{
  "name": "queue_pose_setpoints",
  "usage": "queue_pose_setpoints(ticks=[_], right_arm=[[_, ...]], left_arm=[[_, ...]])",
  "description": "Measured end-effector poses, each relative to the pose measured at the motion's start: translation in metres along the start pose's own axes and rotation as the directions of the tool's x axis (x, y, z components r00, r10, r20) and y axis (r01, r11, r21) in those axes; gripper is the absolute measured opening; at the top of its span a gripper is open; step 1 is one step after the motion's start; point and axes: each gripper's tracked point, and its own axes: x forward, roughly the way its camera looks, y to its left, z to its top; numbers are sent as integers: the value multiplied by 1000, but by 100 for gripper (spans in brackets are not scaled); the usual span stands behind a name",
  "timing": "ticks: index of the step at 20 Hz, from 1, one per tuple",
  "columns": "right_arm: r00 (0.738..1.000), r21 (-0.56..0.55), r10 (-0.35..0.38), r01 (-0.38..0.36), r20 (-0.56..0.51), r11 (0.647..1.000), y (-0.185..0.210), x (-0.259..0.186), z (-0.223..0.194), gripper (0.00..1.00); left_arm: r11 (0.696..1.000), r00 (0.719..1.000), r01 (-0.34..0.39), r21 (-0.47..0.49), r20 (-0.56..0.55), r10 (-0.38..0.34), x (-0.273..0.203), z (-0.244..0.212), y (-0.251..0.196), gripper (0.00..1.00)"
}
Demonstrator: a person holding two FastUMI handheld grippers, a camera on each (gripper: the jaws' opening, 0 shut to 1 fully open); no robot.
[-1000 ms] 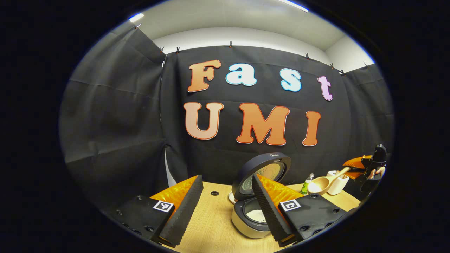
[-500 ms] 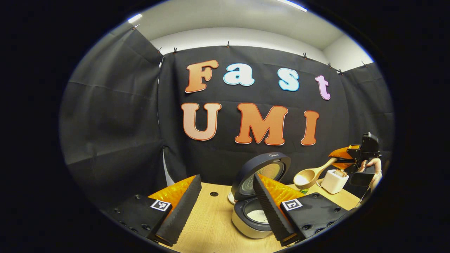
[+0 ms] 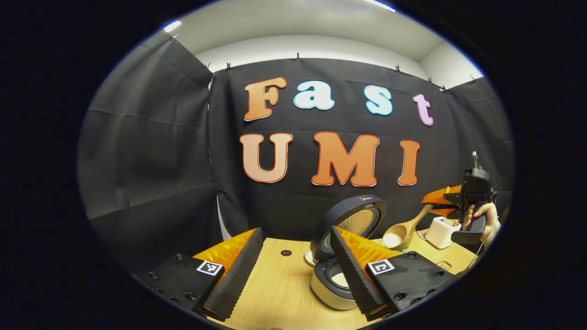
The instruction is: Close the left gripper, press the button to open the rice cooker; take a wooden spoon from the chopstick holder with the right hand, scoop a spoonful of rice and pour it into the rice cooker, then put the wooden spoon back into the chopstick holder.
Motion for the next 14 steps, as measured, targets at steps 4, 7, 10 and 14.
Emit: queue_pose_setpoints(ticks=[4, 7, 10, 14], right_arm=[[1000, -79, -20, 21, 7, 997, -2, 5, -6, 13], [1000, -137, -16, 17, 5, 990, 4, 9, -11, 13], [1000, -214, -11, 12, 5, 977, 10, 11, -17, 13], [1000, -303, -4, 4, 2, 953, 18, 16, -24, 13]], left_arm=[[1000, 1000, -6, 1, 3, 6, 2, 2, 5, 97], [1000, 1000, -7, 2, -2, 7, 4, -1, 7, 96], [1000, 1000, -6, 6, -14, 6, 7, -5, 7, 99], [1000, 1000, -10, 10, -18, 10, 8, -6, 10, 97]])
